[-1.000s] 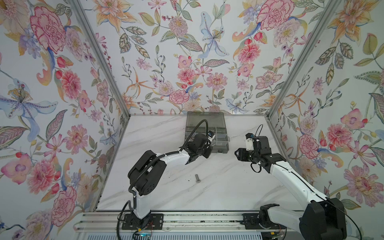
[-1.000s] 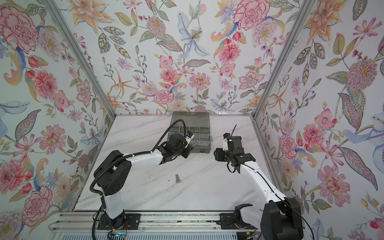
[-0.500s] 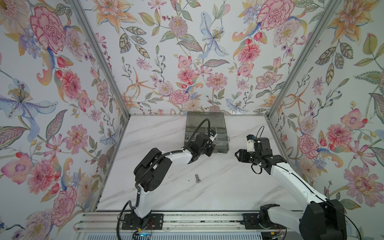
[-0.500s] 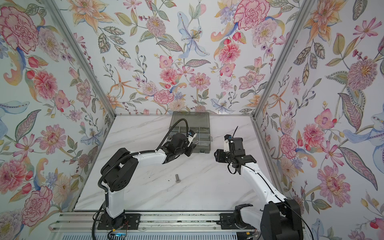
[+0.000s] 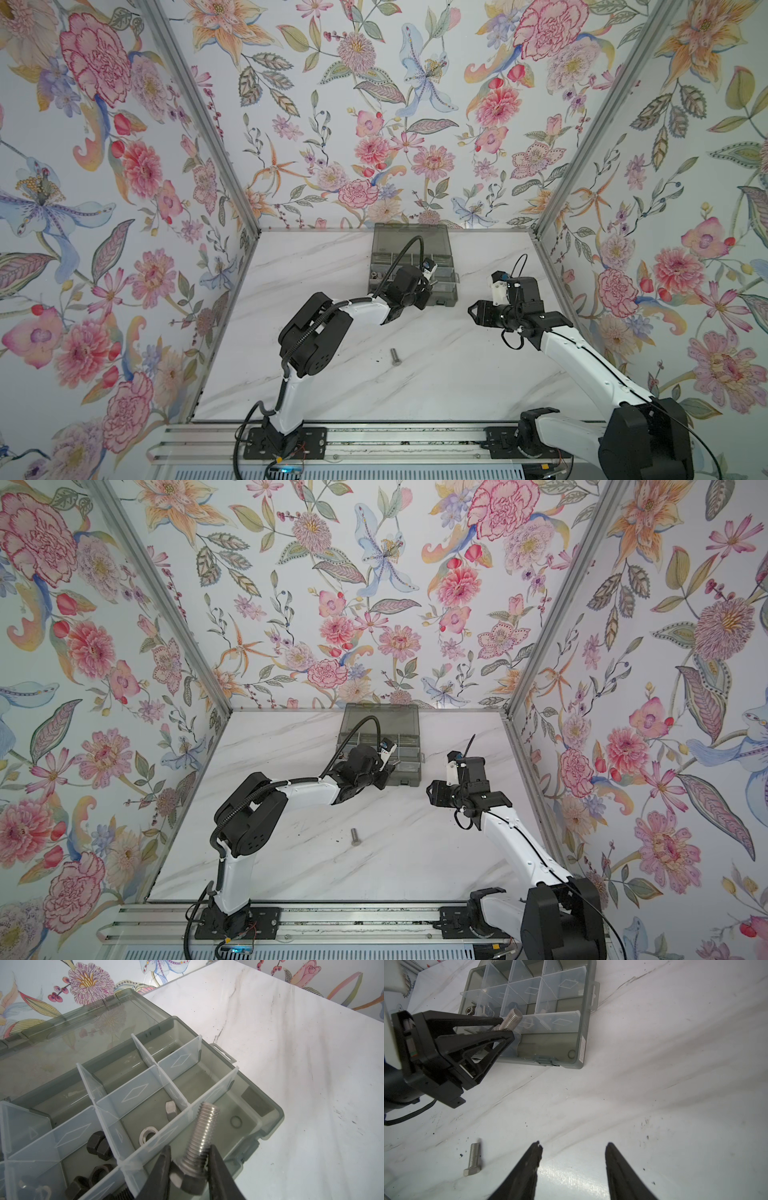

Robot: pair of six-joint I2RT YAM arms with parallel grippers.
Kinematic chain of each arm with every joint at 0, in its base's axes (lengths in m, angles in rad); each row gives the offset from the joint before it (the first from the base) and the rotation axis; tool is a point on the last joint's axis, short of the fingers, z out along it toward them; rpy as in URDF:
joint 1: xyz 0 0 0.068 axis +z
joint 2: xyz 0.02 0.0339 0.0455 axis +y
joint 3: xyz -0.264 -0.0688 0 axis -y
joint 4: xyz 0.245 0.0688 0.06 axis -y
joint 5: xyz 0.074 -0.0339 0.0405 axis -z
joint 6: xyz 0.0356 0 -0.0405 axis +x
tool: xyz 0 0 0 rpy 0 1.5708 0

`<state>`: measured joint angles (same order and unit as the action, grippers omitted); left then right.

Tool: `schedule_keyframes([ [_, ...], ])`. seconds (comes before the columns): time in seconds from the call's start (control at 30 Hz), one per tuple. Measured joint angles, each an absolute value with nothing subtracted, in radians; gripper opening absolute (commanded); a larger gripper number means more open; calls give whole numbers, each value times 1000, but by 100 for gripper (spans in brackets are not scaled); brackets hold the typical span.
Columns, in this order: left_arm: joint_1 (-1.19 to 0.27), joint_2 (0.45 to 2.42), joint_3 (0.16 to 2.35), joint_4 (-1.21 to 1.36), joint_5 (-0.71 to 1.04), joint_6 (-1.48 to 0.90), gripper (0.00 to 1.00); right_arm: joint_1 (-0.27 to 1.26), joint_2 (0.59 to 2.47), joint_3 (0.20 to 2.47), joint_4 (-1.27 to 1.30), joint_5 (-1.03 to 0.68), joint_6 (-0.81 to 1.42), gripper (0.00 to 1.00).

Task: Sort the screws and nuts into containers
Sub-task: 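Lower the silver bolt into a compartment and open the left gripper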

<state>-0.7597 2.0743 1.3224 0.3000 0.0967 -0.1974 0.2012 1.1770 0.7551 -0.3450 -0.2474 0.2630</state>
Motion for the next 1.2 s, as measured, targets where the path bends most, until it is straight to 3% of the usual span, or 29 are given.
schedule_keyframes([
  [0.47, -760, 2086, 1330, 314, 71, -195, 53, 200, 1164, 748, -342, -253, 263, 55],
  [0.83, -760, 1947, 1244, 302, 45, -200, 61, 200, 1164, 744, -339, -255, 263, 56],
  [1.2, -766, 1652, 1110, 23, 59, -429, 70, 198, 1173, 744, -333, -284, 262, 57],
])
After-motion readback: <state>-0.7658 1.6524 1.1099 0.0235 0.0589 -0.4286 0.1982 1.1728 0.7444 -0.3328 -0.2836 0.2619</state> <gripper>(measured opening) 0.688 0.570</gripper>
